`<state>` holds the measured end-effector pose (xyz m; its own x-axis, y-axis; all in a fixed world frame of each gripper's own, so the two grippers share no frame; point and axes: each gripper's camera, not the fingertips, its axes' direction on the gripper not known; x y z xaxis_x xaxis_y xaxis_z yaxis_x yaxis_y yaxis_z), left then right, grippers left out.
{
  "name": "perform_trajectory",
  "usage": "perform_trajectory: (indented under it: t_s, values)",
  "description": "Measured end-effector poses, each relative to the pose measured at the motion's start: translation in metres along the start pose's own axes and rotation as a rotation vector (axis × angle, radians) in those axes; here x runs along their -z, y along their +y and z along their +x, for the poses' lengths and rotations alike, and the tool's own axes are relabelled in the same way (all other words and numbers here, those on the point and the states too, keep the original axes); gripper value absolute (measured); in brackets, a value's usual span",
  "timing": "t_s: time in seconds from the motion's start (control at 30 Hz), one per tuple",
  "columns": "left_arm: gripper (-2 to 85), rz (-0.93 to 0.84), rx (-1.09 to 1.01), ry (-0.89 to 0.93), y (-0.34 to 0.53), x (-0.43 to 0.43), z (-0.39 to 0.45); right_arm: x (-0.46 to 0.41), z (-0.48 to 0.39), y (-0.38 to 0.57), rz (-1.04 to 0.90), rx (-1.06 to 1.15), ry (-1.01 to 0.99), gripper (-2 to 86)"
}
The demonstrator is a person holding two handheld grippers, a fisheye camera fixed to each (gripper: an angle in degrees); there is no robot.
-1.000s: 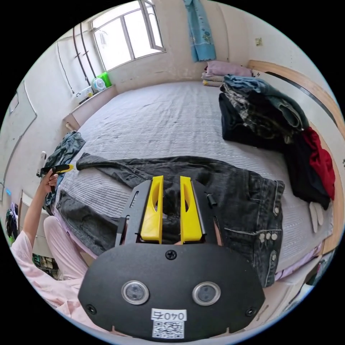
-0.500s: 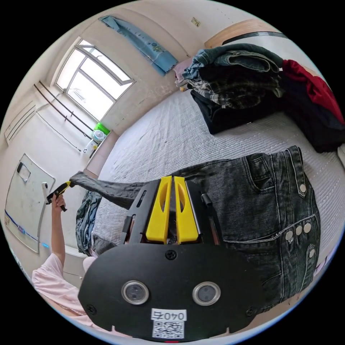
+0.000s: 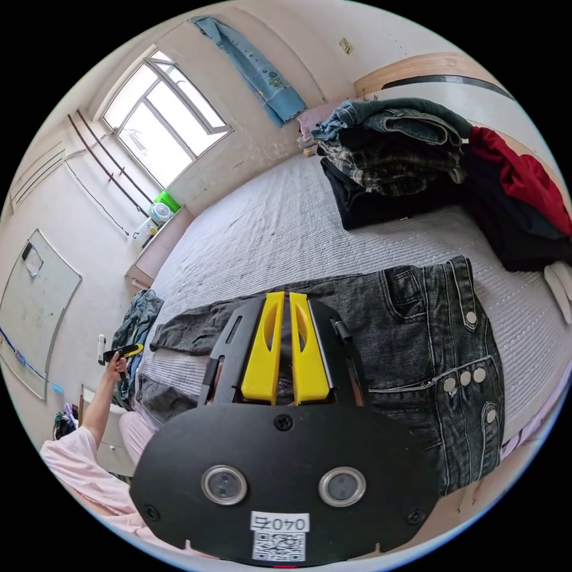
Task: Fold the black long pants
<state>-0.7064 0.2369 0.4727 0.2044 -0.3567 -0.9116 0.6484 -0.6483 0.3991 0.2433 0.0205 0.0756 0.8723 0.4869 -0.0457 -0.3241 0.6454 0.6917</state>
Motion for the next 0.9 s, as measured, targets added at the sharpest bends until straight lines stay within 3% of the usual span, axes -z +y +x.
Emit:
perform_trajectory:
  t_s: [0.2,0.37,0.43,0.5,0.57,0.63,0.8,0.9]
  values:
    - [5.2,-0.023,-0.163,-0.045,-0.055,-0.014,0.089,0.005,-0.007,-0.02,-0.017,0.058,0.062,-0.2]
    - [4.8,-0.178,-0.204,-0.098,-0.089,-0.079,0.138,0.014,0.009,-0.049,-0.031,0.151,0.445,-0.4]
    - [4.2,-0.226,-0.191,-0.088,-0.093,-0.101,0.15,0.017,0.032,-0.065,-0.068,0.12,0.514,0.3]
    - [3.5,-0.23,-0.218,-0.161,-0.093,-0.107,0.17,0.016,0.06,-0.084,-0.128,0.073,0.504,3.3]
    - [0.9,-0.222,-0.253,-0.208,-0.092,-0.102,0.183,0.005,0.098,-0.108,-0.218,-0.02,0.457,14.2]
    - [-0.6,-0.204,-0.243,-0.234,-0.089,-0.096,0.193,-0.012,0.126,-0.122,-0.303,-0.115,0.41,19.4]
    - [-1.2,-0.129,-0.244,-0.278,-0.078,-0.065,0.219,-0.042,0.165,-0.143,-0.336,-0.259,0.309,16.1]
    - [-1.1,-0.131,-0.214,-0.245,-0.078,-0.052,0.22,-0.056,0.17,-0.149,-0.359,-0.295,0.186,5.6]
